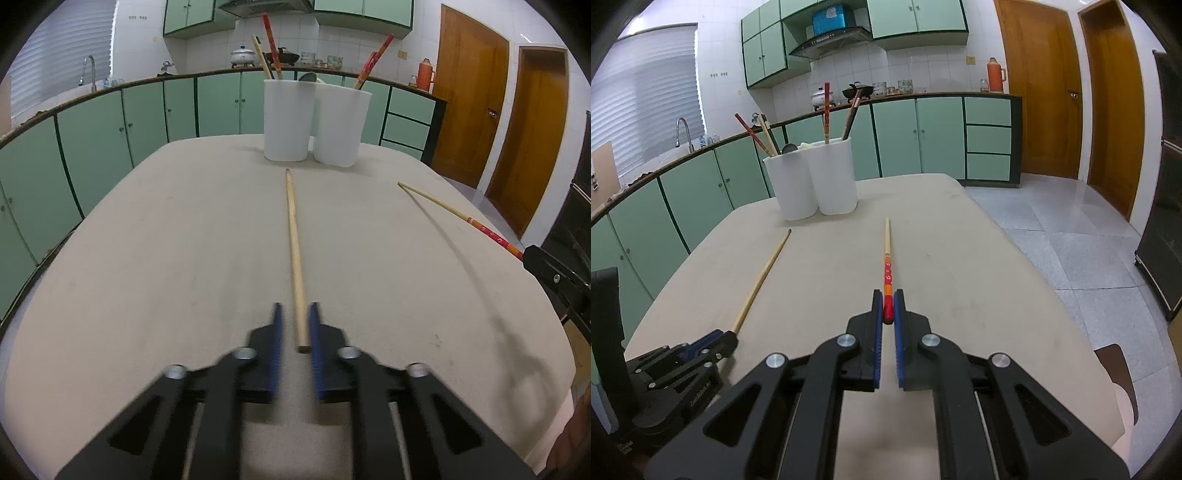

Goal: Organize utensils
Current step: 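Grasp the plain wooden chopstick with the left gripper while the right gripper holds its chopstick, then carry both chopsticks over the white holder and lower them in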

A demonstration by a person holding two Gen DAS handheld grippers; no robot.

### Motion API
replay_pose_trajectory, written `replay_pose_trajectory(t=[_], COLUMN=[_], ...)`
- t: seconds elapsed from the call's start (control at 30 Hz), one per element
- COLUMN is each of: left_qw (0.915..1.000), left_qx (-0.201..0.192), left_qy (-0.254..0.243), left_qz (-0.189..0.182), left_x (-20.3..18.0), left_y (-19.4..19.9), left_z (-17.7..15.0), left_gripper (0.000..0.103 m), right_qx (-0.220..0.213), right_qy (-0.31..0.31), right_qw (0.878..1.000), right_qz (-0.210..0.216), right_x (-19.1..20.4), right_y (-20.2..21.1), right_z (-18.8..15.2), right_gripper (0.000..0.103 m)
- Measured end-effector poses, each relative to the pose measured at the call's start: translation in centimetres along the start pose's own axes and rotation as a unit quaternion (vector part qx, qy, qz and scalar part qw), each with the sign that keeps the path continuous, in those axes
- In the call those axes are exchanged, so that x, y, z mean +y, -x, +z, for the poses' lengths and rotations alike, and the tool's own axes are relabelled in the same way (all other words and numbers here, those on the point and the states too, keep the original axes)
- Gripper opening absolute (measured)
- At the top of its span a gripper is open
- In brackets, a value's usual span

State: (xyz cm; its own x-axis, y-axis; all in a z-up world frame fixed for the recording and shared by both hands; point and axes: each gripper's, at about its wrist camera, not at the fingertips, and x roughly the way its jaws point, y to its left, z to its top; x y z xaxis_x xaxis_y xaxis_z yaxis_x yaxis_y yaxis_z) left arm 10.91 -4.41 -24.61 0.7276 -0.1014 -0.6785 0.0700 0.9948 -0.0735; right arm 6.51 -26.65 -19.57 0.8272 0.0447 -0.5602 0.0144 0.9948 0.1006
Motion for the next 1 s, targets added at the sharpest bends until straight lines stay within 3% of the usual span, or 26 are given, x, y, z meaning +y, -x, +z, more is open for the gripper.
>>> replay_pose_trajectory(t=[0.2,0.4,0.7,1.0], left_qw=[0.9999,0.9987,0.9940,0.9851], left_qx=[-0.007,-0.046,-0.103,-0.159], left_qy=[-0.003,-0.020,-0.023,-0.045], left_qz=[-0.011,-0.009,-0.027,-0.047], left_x=[0.0,0.3,1.1,0.4], left_y=[0.8,4.0,8.3,10.3], left_z=[0.3,2.1,7.6,14.3], left_gripper=[0.006,0.006,0.006,0.006], right_qx=[-0.004,-0.027,-0.071,-0.060], right_qy=[0.008,0.025,0.052,0.048], right_qw=[1.000,0.999,0.996,0.994], right_qz=[-0.002,0.001,0.029,0.081], right_x=[0.2,0.5,0.9,1.3], right_y=[0.2,1.3,3.7,3.8], right_z=[0.2,1.7,7.5,14.4], right_gripper=[0.005,0.005,0.005,0.005])
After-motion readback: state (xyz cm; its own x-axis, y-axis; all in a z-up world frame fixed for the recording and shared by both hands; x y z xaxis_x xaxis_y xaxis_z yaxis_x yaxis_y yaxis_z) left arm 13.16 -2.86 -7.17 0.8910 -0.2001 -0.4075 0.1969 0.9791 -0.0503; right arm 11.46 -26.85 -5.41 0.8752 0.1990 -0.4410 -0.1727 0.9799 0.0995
